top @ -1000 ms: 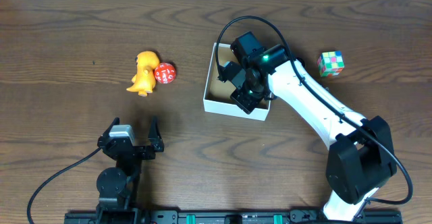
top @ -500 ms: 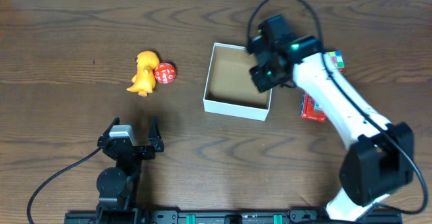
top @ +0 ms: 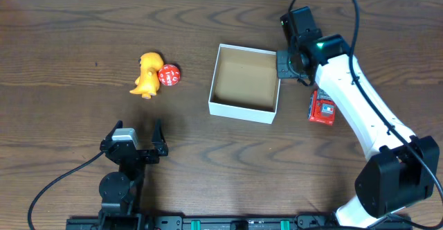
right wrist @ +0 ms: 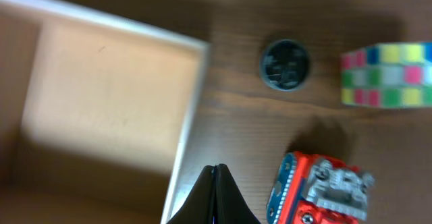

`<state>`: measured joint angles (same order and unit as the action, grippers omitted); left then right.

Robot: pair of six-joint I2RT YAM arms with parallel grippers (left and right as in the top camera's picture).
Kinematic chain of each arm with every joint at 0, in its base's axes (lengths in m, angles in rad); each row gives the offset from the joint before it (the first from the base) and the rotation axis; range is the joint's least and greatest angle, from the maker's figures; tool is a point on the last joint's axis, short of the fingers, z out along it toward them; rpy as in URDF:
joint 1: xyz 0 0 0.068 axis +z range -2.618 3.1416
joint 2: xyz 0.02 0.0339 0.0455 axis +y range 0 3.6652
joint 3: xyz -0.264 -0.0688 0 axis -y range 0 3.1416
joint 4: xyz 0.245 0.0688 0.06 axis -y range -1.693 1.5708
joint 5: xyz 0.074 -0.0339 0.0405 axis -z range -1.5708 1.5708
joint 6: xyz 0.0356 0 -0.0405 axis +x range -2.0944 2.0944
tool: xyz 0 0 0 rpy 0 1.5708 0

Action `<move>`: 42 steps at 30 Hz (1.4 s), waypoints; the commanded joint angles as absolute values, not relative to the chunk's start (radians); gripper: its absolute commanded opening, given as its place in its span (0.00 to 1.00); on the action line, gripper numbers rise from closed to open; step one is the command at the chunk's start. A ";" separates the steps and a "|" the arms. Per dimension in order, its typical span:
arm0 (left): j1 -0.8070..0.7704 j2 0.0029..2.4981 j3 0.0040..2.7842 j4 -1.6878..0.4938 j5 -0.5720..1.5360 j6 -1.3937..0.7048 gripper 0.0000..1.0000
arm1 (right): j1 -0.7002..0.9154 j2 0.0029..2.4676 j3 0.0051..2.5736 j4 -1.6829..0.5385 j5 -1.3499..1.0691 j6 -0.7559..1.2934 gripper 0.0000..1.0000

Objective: Pack container

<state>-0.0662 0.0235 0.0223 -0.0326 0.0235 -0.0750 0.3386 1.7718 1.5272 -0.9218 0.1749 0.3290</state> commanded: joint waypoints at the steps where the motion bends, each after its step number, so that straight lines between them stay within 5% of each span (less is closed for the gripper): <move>1: -0.061 0.024 0.004 -0.070 0.015 -0.076 0.98 | 0.318 1.761 1.523 -0.909 0.252 0.477 0.01; 42: -0.061 0.024 0.004 -0.070 0.015 -0.076 0.98 | 0.280 1.909 1.522 -0.781 0.141 0.775 0.01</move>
<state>-0.0662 0.0235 0.0223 -0.0326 0.0235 -0.0750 0.2882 1.8919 1.5242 -0.7834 0.1459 0.7399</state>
